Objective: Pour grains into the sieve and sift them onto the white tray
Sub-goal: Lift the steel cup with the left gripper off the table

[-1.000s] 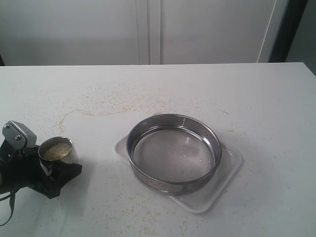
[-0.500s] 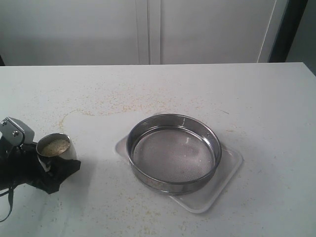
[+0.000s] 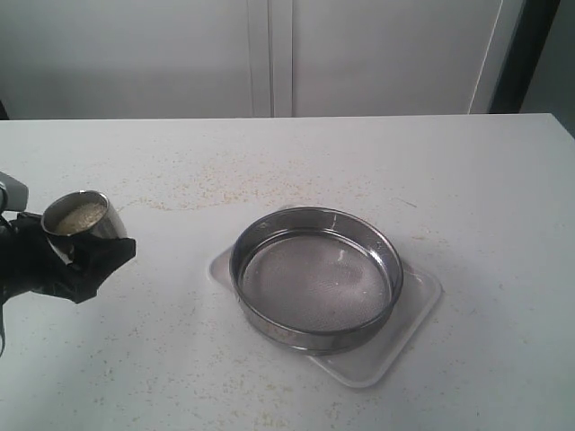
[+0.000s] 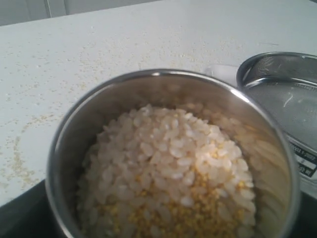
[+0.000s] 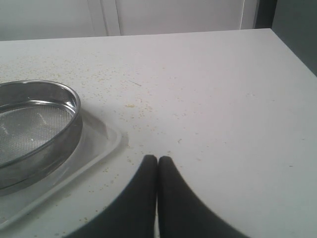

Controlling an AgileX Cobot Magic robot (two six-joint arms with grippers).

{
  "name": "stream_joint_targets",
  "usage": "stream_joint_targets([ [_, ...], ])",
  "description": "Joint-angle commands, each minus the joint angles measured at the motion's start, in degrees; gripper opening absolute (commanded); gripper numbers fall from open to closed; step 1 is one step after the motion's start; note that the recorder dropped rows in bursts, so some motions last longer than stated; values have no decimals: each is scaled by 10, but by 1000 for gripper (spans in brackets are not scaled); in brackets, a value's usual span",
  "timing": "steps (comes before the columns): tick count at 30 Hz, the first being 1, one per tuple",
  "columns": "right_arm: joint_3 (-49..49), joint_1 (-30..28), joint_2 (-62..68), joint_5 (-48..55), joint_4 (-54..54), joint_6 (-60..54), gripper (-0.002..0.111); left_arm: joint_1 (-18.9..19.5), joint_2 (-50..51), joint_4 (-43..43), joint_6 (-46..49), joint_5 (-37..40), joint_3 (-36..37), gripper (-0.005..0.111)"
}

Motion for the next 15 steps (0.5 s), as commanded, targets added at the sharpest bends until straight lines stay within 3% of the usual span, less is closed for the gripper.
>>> stream_joint_targets([
  [1, 1, -4, -3, -8, 0, -1, 0, -3, -55, 13, -44, 26, -5, 0],
  [9, 1, -4, -3, -8, 0, -1, 0, -3, -118, 42, -104, 84, -5, 0],
  [15, 1, -4, -3, -8, 0, -1, 0, -3, -133, 119, -192, 135, -39, 0],
])
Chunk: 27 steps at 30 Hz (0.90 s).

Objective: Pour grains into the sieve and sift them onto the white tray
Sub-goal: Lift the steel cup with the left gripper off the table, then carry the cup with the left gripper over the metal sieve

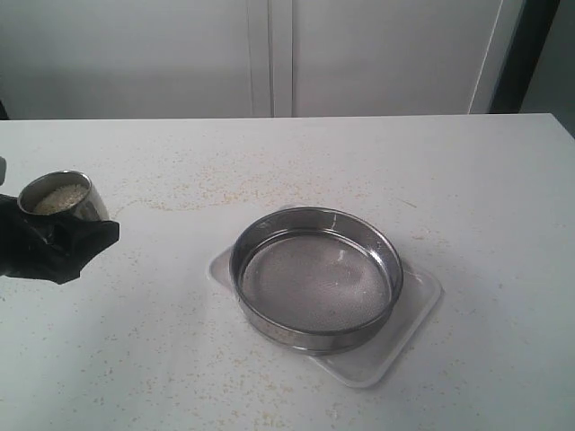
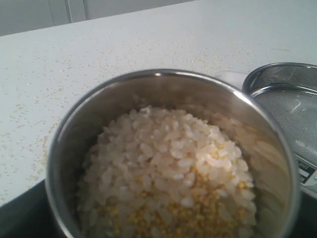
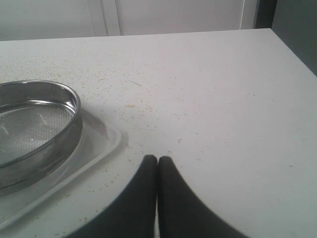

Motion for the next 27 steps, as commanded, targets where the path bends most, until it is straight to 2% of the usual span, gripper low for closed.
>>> stream_joint_targets([
  [1, 1, -4, -3, -8, 0, -1, 0, -3, -12, 66, -82, 16, -38, 0],
  [5, 1, -4, -3, -8, 0, -1, 0, -19, -12, 104, -124, 60, -71, 0],
  [19, 1, -4, -3, -8, 0, -1, 0, -183, -10, 119, -145, 248, -156, 0],
  [27, 1, -4, -3, -8, 0, -1, 0, -238, 21, 119, -152, 304, -209, 0],
])
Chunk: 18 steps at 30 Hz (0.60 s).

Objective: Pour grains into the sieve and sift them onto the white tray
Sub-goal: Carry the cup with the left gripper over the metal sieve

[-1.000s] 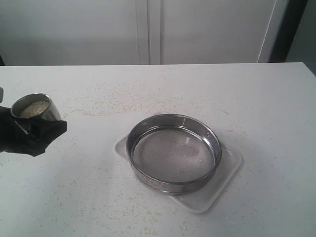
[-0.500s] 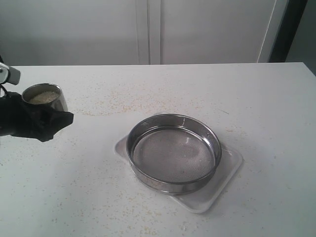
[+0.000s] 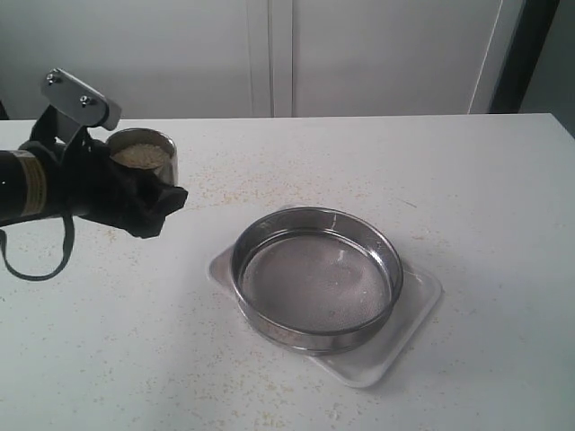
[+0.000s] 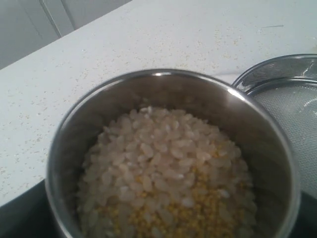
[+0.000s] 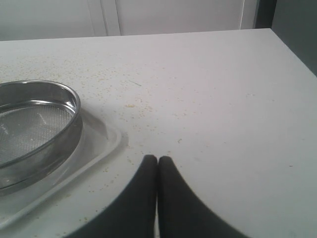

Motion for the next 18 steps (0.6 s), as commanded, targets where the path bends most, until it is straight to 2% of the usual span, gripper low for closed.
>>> stream_joint_targets([
  [1, 1, -4, -3, -8, 0, -1, 0, -29, 19, 1, -8, 39, -33, 0],
  [6, 1, -4, -3, -8, 0, -1, 0, -49, 47, 1, -8, 55, -64, 0],
  [18, 1, -4, -3, -8, 0, -1, 0, -128, 119, 38, -4, 158, -142, 0],
])
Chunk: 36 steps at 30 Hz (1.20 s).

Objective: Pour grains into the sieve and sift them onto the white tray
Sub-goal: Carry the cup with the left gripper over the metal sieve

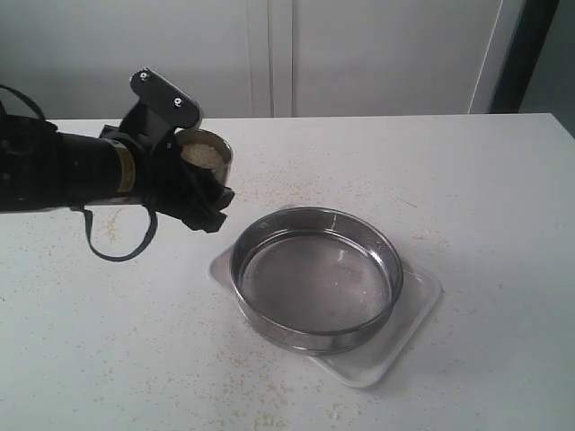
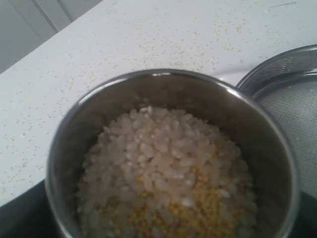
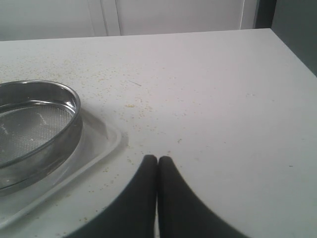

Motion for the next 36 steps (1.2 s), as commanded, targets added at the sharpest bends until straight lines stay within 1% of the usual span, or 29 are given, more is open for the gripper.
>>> stream_joint_targets([
  [1, 1, -4, -3, -8, 0, -1, 0, -30, 22, 40, 1, 35, -33, 0],
  [3, 1, -4, -3, -8, 0, -1, 0, -44, 32, 54, 1, 58, -44, 0],
  [5, 1, -4, -3, -8, 0, -1, 0, -50, 42, 65, 2, 74, -53, 0],
  [10, 1, -4, -3, -8, 0, -1, 0, -59, 63, 73, 2, 81, -72, 0],
  [14, 1, -4, -3, -8, 0, -1, 0, -74, 74, 107, 3, 100, -85, 0],
  [17, 1, -4, -3, -8, 0, -1, 0, -91, 79, 149, 3, 130, -87, 0],
  [19, 1, -4, -3, -8, 0, -1, 0, -97, 83, 158, 3, 144, -87, 0],
  [23, 1, -4, -3, -8, 0, -1, 0, -108, 87, 174, 3, 144, -87, 0],
  [25, 1, -4, -3, -8, 0, -1, 0, -117, 87, 190, 6, 162, -87, 0],
  [28, 1, -4, -3, -8, 0, -1, 0, -129, 87, 202, 30, 181, -87, 0],
  [32, 1, -4, -3, -8, 0, -1, 0, -129, 89, 206, 54, 189, -87, 0],
  [36, 1, -4, -3, -8, 0, -1, 0, -136, 111, 248, 55, 191, -87, 0],
])
